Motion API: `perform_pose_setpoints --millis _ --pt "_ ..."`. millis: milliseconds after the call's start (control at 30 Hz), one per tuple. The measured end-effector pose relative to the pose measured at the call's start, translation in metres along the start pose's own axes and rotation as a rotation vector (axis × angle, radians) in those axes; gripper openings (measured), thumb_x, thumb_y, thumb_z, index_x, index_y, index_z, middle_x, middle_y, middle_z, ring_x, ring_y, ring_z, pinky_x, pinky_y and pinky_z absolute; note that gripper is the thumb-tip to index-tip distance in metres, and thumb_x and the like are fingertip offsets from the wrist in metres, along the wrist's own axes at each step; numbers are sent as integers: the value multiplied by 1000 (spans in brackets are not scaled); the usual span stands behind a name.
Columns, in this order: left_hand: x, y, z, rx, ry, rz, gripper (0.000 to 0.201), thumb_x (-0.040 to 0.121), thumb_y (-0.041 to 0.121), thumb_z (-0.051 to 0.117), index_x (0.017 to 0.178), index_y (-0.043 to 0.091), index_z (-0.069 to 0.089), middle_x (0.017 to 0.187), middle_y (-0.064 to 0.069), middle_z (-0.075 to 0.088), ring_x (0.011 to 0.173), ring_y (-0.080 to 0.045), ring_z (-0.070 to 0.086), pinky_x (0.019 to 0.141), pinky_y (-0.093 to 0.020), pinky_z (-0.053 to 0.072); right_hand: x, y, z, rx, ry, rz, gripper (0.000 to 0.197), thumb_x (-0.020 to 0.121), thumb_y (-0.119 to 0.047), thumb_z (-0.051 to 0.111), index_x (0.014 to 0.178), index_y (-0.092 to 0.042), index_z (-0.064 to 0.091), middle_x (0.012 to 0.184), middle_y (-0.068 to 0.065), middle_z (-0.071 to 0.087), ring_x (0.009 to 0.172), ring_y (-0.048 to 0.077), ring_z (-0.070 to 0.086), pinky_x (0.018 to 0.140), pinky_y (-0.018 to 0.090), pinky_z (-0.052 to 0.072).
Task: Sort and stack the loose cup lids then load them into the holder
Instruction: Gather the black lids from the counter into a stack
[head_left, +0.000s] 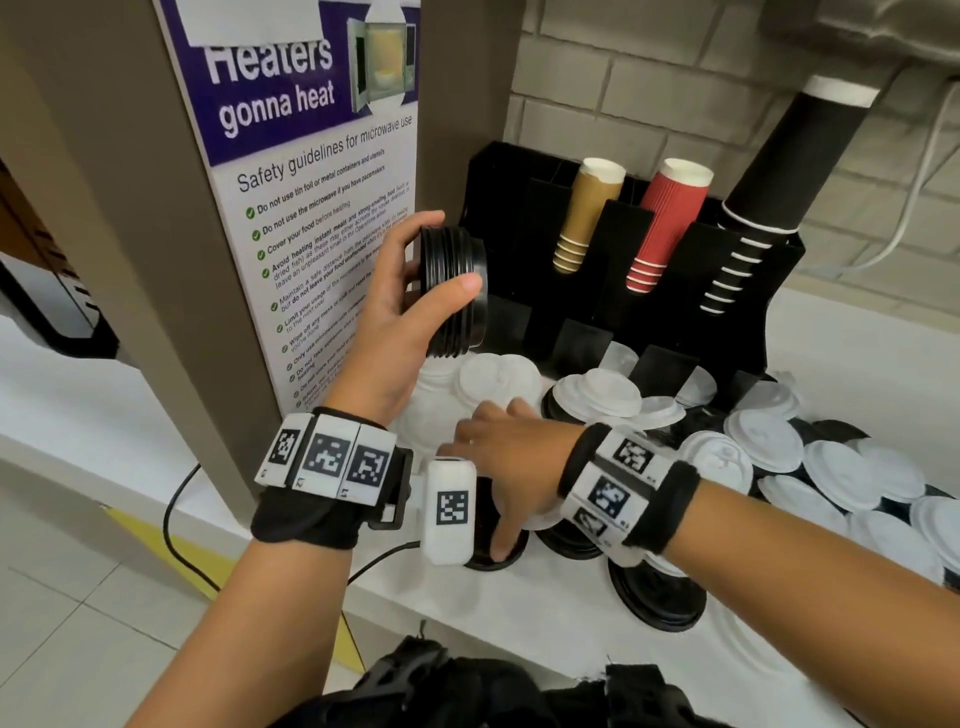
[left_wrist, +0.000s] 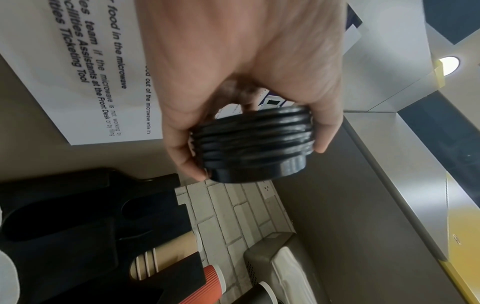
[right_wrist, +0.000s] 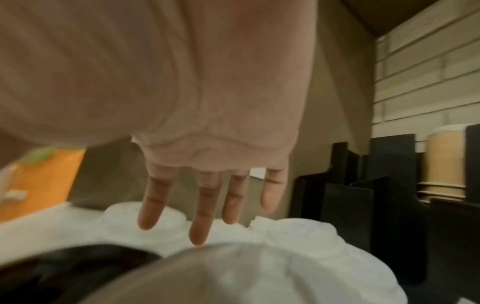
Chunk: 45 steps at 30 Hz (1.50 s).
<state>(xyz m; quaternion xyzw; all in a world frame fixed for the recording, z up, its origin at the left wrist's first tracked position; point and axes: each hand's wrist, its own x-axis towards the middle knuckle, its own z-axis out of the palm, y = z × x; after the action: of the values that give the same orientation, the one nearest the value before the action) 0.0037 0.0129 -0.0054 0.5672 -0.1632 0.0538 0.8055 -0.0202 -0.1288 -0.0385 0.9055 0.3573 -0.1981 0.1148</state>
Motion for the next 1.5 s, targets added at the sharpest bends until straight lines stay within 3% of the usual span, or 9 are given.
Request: perform_pose_setpoints --millis 167,300,533,733,867,1000,1200,1300,1500 --pt "1 0 0 -2 -15 -8 56 71 36 73 122 40 53 117 1 55 102 -21 59 77 -37 52 3 -12 15 -79 -72 3 80 63 -47 82 130 -24 44 121 2 42 110 22 31 94 37 28" --pt "1 5 -1 -16 7 22 58 71 34 71 125 33 50 108 4 58 93 -15 61 75 -35 52 5 -5 15 104 83 17 60 71 -48 75 118 -29 43 110 -3 47 102 19 34 86 38 30" --pt "2 5 0 -57 5 45 60 73 31 70 128 29 47 107 1 57 93 -15 58 87 -40 48 13 27 2 914 372 151 71 78 -31 76 134 -27 34 127 6 49 117 21 47 98 36 41" --pt "3 -12 9 -98 -18 -36 55 73 34 68 125 32 49 108 -1 57 92 -15 59 71 -30 52 -1 51 -6 1433 768 329 55 86 -25 69 131 -28 37 118 11 55 109 24 58 82 29 51" --pt "-2 -26 16 -98 -41 -120 60 72 38 68 129 32 48 116 -3 59 97 -16 63 70 -30 53 -26 49 -1 1781 905 216 41 92 -27 60 129 -36 45 120 13 61 100 21 62 80 32 50" --pt "-6 -34 26 -106 -89 -171 67 70 39 69 132 29 46 114 0 61 98 -16 64 71 -31 54 -47 38 9 1691 914 93 50 81 -34 64 127 -42 49 117 16 59 100 19 63 79 32 54" --pt "-9 -38 36 -68 -242 -256 53 79 27 65 130 29 50 117 -4 58 102 -18 63 75 -32 54 -64 38 10 1609 945 70 58 79 -17 62 130 -42 50 125 13 55 108 29 61 94 51 52" --pt "-10 -37 40 -79 -258 -257 55 78 28 67 130 30 50 119 -5 57 103 -21 62 77 -33 54 -69 40 11 1580 956 57 60 78 -11 62 129 -40 51 124 11 56 99 21 62 89 41 54" --pt "-13 -39 47 -100 -237 -232 64 71 38 69 132 31 48 116 -5 57 100 -20 63 77 -34 54 -70 38 11 1541 969 64 61 77 -13 67 130 -38 50 125 9 55 103 23 62 83 32 51"
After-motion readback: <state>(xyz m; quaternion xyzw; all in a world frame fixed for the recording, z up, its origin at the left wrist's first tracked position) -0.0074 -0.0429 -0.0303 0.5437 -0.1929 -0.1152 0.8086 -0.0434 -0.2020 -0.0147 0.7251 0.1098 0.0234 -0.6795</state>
